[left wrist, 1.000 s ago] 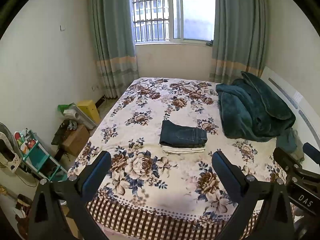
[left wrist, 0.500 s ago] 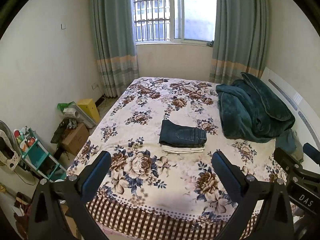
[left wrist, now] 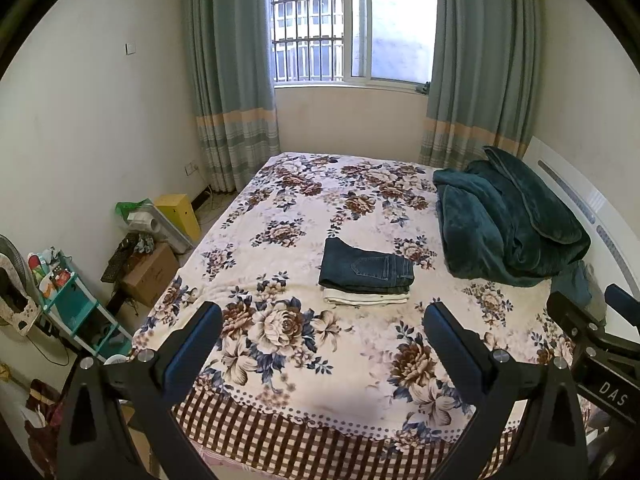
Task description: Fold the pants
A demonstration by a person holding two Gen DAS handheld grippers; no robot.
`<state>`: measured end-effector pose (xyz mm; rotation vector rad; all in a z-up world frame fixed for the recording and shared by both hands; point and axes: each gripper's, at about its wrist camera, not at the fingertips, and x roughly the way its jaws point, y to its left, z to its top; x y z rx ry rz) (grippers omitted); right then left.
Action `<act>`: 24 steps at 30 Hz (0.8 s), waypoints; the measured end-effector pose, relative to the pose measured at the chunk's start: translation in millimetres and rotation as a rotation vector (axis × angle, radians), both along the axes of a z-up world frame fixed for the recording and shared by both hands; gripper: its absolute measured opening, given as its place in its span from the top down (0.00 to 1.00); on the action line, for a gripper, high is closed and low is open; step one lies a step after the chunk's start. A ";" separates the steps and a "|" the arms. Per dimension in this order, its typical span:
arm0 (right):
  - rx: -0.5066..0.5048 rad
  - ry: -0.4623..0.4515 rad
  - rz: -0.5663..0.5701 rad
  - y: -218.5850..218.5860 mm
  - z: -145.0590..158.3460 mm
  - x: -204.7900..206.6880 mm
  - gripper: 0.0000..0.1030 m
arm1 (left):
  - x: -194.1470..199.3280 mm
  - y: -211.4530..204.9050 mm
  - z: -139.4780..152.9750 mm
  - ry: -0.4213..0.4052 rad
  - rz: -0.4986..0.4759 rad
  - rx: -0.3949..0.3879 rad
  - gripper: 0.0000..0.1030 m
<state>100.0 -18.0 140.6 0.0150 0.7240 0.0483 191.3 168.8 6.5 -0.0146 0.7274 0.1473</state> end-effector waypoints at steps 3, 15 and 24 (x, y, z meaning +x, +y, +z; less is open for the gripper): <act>0.002 0.000 0.002 -1.2 -0.5 0.4 0.00 | -1.2 -0.3 0.8 -0.001 0.003 0.001 0.00; 0.000 0.000 0.005 -1.3 -0.9 0.7 0.00 | -7.0 0.0 -1.9 -0.004 0.008 0.000 0.00; -0.001 0.000 0.008 -2.0 -1.1 1.4 0.00 | -11.8 -1.5 -1.1 -0.010 0.015 0.007 0.00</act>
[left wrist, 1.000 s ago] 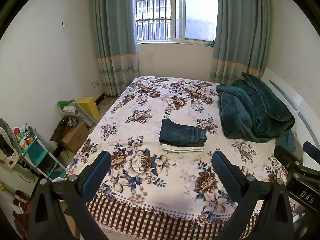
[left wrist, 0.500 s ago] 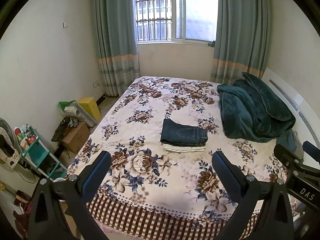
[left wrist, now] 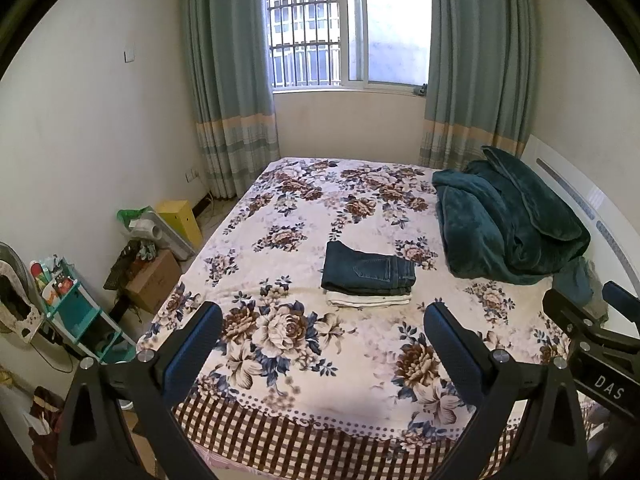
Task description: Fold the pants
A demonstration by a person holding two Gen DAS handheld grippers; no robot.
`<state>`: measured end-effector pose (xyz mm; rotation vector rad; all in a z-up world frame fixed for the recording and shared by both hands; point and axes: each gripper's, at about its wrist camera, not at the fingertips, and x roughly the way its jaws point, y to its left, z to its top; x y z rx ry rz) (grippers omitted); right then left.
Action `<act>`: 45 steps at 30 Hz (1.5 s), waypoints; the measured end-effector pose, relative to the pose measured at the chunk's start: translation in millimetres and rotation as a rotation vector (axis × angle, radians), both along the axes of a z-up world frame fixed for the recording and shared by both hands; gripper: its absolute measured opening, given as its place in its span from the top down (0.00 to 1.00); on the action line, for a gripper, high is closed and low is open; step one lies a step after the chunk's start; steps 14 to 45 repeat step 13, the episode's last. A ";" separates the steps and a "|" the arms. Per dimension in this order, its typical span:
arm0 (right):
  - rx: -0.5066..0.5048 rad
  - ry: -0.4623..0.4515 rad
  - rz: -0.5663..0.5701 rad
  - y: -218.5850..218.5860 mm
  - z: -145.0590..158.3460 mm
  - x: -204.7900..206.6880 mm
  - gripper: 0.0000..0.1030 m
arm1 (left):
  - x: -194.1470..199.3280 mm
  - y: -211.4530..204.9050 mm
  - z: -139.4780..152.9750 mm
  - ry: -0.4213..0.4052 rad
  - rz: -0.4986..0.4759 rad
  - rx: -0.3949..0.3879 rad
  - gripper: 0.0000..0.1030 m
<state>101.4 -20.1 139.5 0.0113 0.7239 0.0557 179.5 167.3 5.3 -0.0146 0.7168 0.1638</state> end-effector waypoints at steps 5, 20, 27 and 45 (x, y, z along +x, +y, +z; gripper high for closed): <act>0.001 0.001 0.001 0.0 -0.5 -0.1 0.00 | -0.3 0.1 0.0 0.000 -0.001 -0.005 0.00; 0.002 0.000 0.000 0.2 -0.8 -0.7 0.00 | -1.0 0.9 2.6 -0.010 0.001 0.004 0.00; 0.002 0.000 0.000 0.2 -0.8 -0.7 0.00 | -1.0 0.9 2.6 -0.010 0.001 0.004 0.00; 0.002 0.000 0.000 0.2 -0.8 -0.7 0.00 | -1.0 0.9 2.6 -0.010 0.001 0.004 0.00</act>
